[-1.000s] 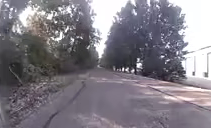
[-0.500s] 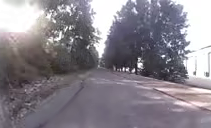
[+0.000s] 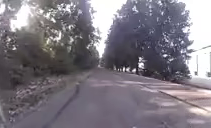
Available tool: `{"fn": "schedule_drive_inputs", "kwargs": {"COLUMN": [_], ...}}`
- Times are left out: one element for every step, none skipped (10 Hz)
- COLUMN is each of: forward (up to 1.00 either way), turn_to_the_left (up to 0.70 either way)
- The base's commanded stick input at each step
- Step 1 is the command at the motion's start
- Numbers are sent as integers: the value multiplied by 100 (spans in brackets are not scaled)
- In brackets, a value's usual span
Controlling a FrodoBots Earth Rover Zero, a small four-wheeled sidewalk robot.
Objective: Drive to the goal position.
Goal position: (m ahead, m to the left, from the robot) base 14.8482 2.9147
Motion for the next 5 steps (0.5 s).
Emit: {"fn": "schedule_drive_inputs", "kwargs": {"forward": [70,70,70,70,70], "turn_to_the_left": [0,0,0,0,0]}}
